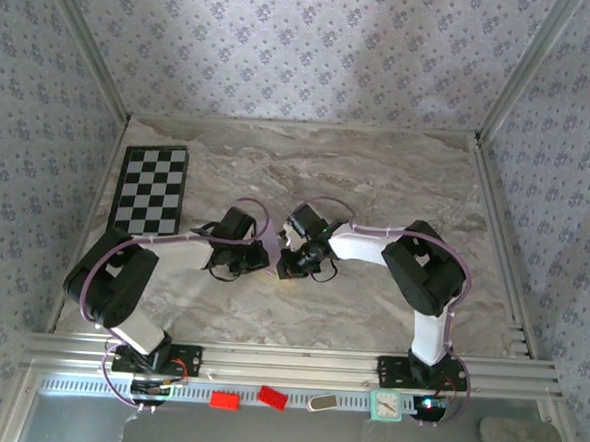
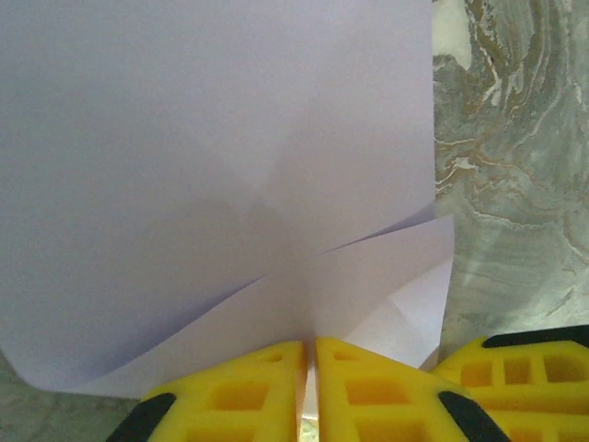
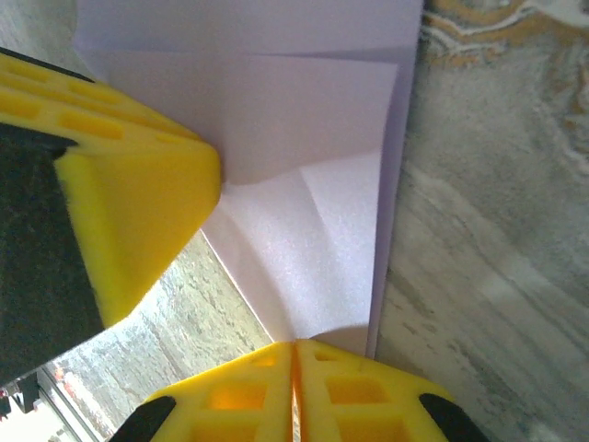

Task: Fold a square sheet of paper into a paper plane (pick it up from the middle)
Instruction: Third fold the triangle at the center of the table.

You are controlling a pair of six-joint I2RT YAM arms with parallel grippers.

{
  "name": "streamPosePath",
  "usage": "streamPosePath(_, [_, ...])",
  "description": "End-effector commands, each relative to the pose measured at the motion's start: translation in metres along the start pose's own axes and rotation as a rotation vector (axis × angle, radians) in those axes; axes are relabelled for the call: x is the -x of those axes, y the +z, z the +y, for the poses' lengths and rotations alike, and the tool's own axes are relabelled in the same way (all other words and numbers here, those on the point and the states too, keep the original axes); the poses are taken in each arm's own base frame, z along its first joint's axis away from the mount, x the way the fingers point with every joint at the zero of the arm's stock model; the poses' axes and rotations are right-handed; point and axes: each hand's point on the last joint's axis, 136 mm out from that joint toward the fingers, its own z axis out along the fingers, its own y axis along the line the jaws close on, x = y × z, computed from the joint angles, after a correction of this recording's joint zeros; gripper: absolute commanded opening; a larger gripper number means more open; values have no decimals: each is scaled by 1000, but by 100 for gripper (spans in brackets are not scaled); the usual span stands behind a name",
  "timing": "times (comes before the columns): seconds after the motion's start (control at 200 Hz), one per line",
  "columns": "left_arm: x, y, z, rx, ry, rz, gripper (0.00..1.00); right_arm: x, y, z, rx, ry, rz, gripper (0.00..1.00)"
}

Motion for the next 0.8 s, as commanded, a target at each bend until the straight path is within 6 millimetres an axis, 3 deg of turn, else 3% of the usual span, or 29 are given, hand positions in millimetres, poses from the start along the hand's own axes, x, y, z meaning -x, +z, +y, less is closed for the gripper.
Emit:
streamPosePath(0.0, [4,-3,42,112,3,-29,15,-40,13,-57,-205,133,129,11])
streamPosePath(0.34, [16,-18,71,163,-27,-66,16,-47,15,-66,-229,185,156,11])
streamPosePath(0.535, [27,-32,73,179,-37,-95,17,-41,13,-59,-200,177,138,11])
streamPosePath(0.645, [37,-45,62,169,-35,-126,17,-27,8,-43,-141,140,87,12])
streamPosePath(0.795, [55,-79,38,125,-87,-223,23,15,-26,12,35,-1,-108,16])
